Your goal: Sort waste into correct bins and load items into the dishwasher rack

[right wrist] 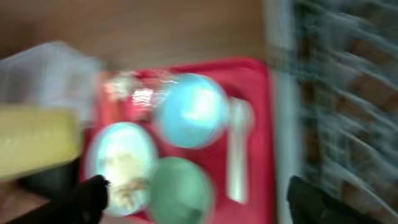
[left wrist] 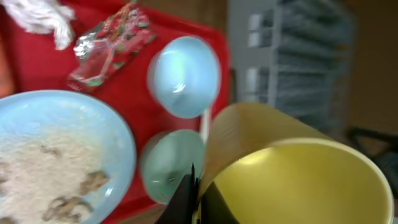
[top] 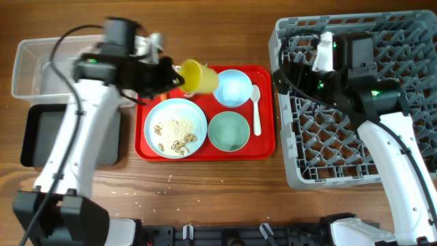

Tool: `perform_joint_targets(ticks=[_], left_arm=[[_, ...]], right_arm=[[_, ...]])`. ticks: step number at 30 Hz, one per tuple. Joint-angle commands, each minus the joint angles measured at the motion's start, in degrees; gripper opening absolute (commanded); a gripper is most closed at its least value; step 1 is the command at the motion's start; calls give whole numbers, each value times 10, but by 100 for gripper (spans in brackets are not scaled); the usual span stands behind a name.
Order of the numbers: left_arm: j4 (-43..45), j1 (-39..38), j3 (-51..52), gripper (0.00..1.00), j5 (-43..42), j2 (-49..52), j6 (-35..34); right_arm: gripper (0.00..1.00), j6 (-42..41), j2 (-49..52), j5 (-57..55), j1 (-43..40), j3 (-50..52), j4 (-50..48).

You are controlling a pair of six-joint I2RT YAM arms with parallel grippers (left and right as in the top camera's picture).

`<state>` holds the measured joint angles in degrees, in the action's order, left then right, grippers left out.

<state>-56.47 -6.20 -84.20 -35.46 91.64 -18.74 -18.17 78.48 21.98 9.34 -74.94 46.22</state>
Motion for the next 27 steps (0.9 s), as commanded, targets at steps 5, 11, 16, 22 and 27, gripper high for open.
perform_joint_targets(ticks=[5, 11, 16, 22, 27], left_arm=[[33, 71, -7, 4, -446, 5, 18], [33, 56, -7, 4, -504, 5, 17], [34, 38, -7, 4, -506, 5, 18], [36, 33, -7, 11, -496, 5, 18], [47, 36, -7, 100, -487, 5, 18]], right_arm=[[81, 61, 1, 396, 40, -10, -196], [86, 48, 19, 394, 89, -10, -266], [81, 45, 38, 422, 111, -10, -325], [61, 44, 38, 465, 111, -10, -355], [56, 47, 32, 455, 82, -10, -341]])
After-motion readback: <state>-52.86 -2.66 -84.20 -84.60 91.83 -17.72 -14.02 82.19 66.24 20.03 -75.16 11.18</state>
